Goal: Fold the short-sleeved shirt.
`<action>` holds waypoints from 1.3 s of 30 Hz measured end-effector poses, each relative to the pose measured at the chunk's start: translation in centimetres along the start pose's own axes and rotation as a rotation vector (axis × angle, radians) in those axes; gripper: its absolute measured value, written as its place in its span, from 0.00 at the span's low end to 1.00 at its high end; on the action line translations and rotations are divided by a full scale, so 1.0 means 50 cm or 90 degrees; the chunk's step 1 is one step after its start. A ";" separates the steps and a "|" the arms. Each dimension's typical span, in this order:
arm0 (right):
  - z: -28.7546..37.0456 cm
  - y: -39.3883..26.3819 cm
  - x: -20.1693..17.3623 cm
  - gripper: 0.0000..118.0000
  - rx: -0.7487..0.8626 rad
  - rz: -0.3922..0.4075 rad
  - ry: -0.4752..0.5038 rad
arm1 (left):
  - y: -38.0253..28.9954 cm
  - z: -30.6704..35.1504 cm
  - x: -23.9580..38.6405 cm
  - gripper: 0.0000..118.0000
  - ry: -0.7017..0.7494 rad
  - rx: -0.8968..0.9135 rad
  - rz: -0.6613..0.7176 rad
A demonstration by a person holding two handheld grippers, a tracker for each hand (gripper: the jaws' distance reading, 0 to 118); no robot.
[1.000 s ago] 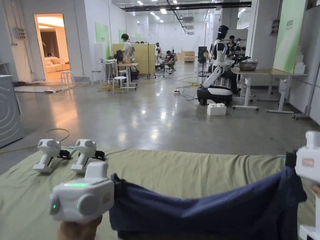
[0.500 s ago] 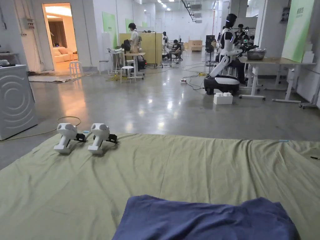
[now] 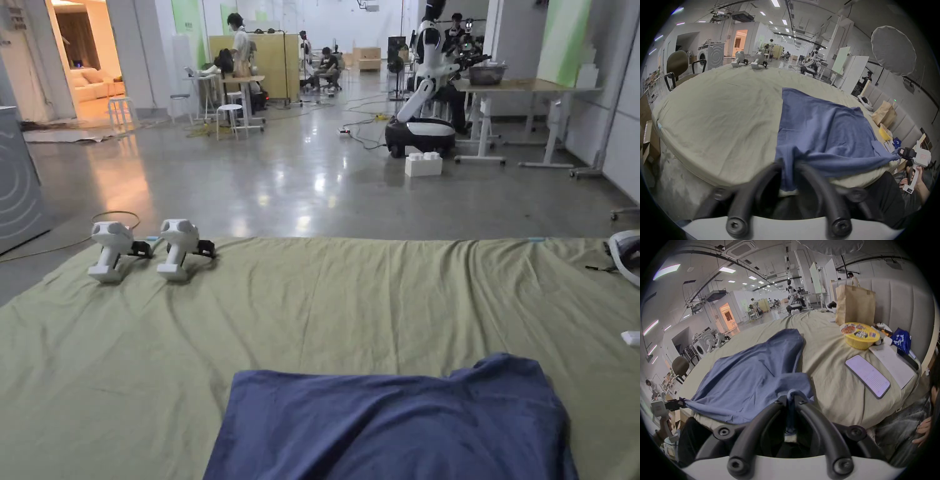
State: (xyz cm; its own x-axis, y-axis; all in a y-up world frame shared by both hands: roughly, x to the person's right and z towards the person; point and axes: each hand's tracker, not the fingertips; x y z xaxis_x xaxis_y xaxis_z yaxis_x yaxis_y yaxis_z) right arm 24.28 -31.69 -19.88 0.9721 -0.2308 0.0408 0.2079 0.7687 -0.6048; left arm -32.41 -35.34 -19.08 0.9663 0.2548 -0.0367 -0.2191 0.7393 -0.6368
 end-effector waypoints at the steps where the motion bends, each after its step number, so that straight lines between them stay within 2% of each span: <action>1: -0.005 -0.004 0.000 0.43 -0.010 -0.004 -0.003 | -0.004 -0.005 -0.005 0.80 0.007 -0.005 0.004; 2: -0.013 -0.011 0.001 0.66 -0.011 -0.011 -0.008 | -0.007 -0.010 -0.012 0.85 0.014 -0.016 0.015; 3: -0.021 -0.015 0.003 0.79 -0.024 -0.021 -0.011 | -0.011 -0.006 -0.019 0.84 0.010 -0.012 0.023; 4: -0.026 -0.019 0.006 0.81 -0.034 -0.027 -0.021 | -0.011 0.003 -0.023 0.85 0.019 -0.006 0.028; 5: -0.033 -0.027 0.043 0.81 -0.031 -0.030 -0.028 | -0.009 0.014 -0.026 0.85 0.035 -0.004 0.027; 8: -0.001 -0.014 0.058 0.81 -0.025 -0.031 -0.044 | 0.023 0.075 -0.028 0.85 0.048 0.034 -0.013; 10: 0.047 0.006 0.069 0.81 0.033 0.003 -0.041 | 0.053 0.136 -0.010 0.85 0.062 0.094 -0.057; 16: 0.204 0.087 -0.040 0.81 0.210 0.084 0.006 | 0.136 0.311 0.111 0.87 0.075 0.287 -0.120; 19: 0.250 0.106 -0.108 0.81 0.274 0.109 0.031 | 0.150 0.357 0.188 0.86 0.091 0.321 -0.160; 20: 0.258 0.110 -0.124 0.80 0.286 0.112 0.041 | 0.152 0.365 0.205 0.82 0.086 0.333 -0.172; 21: 0.263 0.113 -0.137 0.78 0.284 0.116 0.048 | 0.151 0.372 0.219 0.72 0.065 0.343 -0.176; 22: 0.267 0.116 -0.151 0.71 0.284 0.118 0.053 | 0.151 0.379 0.236 0.50 0.053 0.345 -0.177; 23: 0.272 0.115 -0.163 0.57 0.291 0.125 0.059 | 0.148 0.381 0.250 0.27 0.050 0.349 -0.179; 24: 0.275 0.114 -0.173 0.34 0.296 0.133 0.063 | 0.146 0.378 0.253 0.05 0.045 0.355 -0.183; 25: 0.270 0.115 -0.179 0.06 0.295 0.144 0.055 | 0.140 0.380 0.264 0.03 0.050 0.377 -0.189; 26: 0.266 0.112 -0.188 0.05 0.303 0.159 0.019 | 0.136 0.383 0.270 0.02 0.034 0.382 -0.199; 28: 0.265 0.113 -0.195 0.03 0.284 0.179 0.052 | 0.139 0.382 0.279 0.02 0.028 0.374 -0.204; 30: 0.262 0.106 -0.208 0.02 0.297 0.189 0.027 | 0.139 0.381 0.283 0.01 0.020 0.367 -0.210; 33: 0.248 0.100 -0.217 0.02 0.287 0.237 -0.012 | 0.143 0.377 0.285 0.01 0.017 0.359 -0.219; 39: 0.245 0.085 -0.223 0.02 0.286 0.243 -0.008 | 0.138 0.370 0.274 0.01 0.007 0.344 -0.197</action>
State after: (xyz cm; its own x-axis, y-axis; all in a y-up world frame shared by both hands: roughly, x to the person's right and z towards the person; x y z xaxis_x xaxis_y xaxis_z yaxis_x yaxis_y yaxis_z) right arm 15.63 -18.52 -13.18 0.9878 0.1170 -0.1029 -0.1344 0.9740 -0.1823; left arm -23.19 -15.23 -9.75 0.9967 -0.0262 0.0771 0.0369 0.9895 -0.1397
